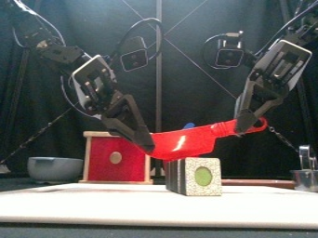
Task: Place sushi on board then cut the sushi with the knife then place the pieces on the plate
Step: Cut the sushi into 4 pieces
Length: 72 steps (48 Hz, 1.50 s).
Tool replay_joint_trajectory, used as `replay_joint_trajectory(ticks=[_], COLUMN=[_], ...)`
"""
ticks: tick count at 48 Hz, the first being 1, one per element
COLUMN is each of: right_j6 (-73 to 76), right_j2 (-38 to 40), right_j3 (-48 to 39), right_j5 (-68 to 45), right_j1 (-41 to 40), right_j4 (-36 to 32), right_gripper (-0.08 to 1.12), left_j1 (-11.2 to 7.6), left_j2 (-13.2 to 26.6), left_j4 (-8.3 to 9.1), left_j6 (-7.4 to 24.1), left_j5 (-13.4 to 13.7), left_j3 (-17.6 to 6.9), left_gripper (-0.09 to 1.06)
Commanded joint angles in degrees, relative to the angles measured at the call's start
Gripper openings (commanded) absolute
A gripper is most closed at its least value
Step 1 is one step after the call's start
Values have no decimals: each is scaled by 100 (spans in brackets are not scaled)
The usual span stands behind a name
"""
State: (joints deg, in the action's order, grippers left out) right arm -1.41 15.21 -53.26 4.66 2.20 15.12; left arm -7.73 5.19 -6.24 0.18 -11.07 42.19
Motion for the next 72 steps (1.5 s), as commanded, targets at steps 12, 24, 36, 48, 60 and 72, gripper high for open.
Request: replay_joint_trajectory(ticks=[12, 24, 36, 48, 60, 72], right_j6=[18, 18, 18, 9, 9, 18], right_j2=[123, 88, 79, -9, -53, -53], right_j3=[35, 18, 18, 18, 18, 0], right_j5=[-35, -35, -35, -35, -35, -35], right_j1=[-53, -53, -53, -62, -70, -79], right_j4=[26, 53, 62, 62, 53, 62], right_gripper=[32, 32, 32, 32, 32, 32], left_j1=[-88, -114, -141, -149, -141, -149], left_j2=[-167, -123, -114, -97, -53, -26], left_j4=[-18, -18, -79, -123, -123, -123], left_j6=[-18, -26, -26, -26, -18, -26], left_j5=[-35, -44, -35, -44, -44, -35], left_j3=[-193, -202, -193, -185, -185, -185], left_gripper=[42, 42, 42, 42, 42, 42])
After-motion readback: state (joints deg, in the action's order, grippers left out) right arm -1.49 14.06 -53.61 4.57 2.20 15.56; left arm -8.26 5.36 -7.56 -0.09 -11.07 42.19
